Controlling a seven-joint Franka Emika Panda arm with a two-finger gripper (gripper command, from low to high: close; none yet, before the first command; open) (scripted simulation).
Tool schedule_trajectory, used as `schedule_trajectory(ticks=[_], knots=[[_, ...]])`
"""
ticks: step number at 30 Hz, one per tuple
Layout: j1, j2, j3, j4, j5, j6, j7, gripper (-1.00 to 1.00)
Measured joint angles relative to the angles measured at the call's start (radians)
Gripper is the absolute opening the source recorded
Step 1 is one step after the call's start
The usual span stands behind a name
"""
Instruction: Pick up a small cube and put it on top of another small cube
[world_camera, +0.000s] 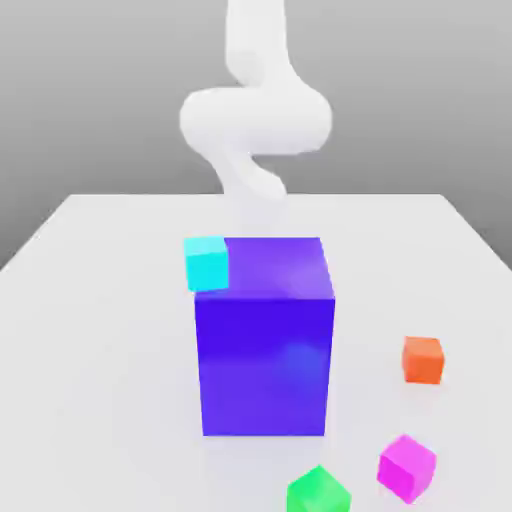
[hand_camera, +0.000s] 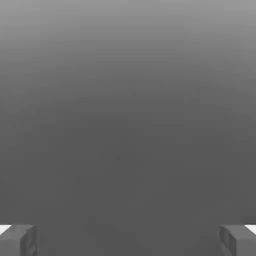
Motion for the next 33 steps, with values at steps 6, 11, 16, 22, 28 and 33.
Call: schedule_trajectory(ticks=[6,11,16,22,28,33], knots=[[0.067,0.224,0.012,-0.030,0.017,0.087,-0.085,0.00],[0.116,0.405,0.030,-0.055,0.026,0.157,-0.150,0.00],[0.153,0.586,0.060,-0.079,0.023,0.228,-0.207,0.00],[0.213,0.804,0.085,-0.109,-0.012,0.313,-0.252,0.00],[0.255,1.023,0.085,-0.121,-0.077,0.416,-0.260,0.00],[0.279,1.154,0.058,-0.096,-0.097,0.518,-0.247,-1.00]])
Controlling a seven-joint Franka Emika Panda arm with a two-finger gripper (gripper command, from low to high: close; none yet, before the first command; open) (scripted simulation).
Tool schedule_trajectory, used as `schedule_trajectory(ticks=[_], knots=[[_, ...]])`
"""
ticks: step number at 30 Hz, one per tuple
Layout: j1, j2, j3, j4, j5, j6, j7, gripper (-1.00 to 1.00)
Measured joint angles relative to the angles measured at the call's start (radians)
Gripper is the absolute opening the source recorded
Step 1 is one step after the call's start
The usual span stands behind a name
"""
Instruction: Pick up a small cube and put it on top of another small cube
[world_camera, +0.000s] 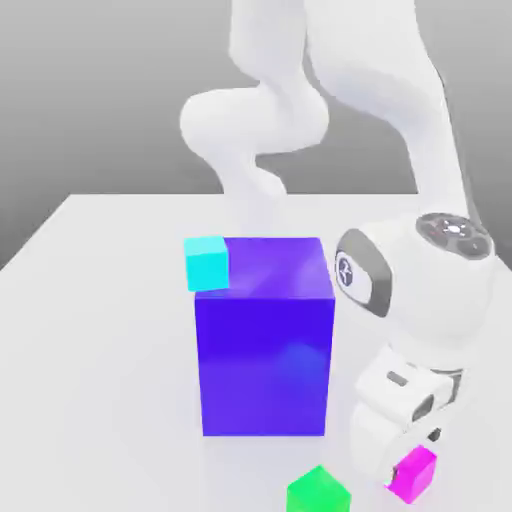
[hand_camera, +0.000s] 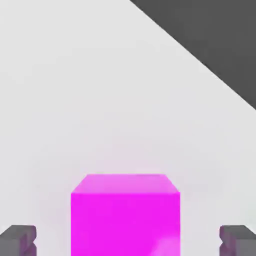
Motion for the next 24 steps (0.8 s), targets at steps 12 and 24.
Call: schedule_trajectory(ticks=[12,24], knots=[[-0.044,-0.175,0.016,-0.025,0.035,-0.151,-0.058,-1.00],[-0.185,-0.108,-0.047,0.040,0.082,-0.148,-0.280,1.00]])
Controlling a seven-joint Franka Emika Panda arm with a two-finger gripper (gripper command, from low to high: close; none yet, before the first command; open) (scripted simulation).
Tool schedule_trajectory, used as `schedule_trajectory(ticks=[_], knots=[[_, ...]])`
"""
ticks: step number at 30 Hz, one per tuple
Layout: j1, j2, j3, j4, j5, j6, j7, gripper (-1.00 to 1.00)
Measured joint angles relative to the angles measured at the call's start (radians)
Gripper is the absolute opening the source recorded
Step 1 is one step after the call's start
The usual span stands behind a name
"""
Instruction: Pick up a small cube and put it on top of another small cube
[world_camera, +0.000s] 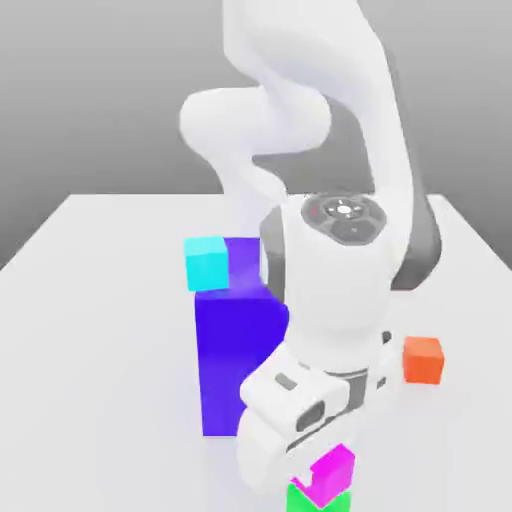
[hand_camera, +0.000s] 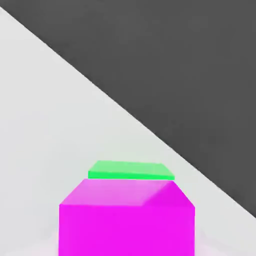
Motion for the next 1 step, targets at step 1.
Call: schedule_trajectory(ticks=[1], knots=[[0.000,0.000,0.000,0.000,0.000,0.000,0.000,1.00]])
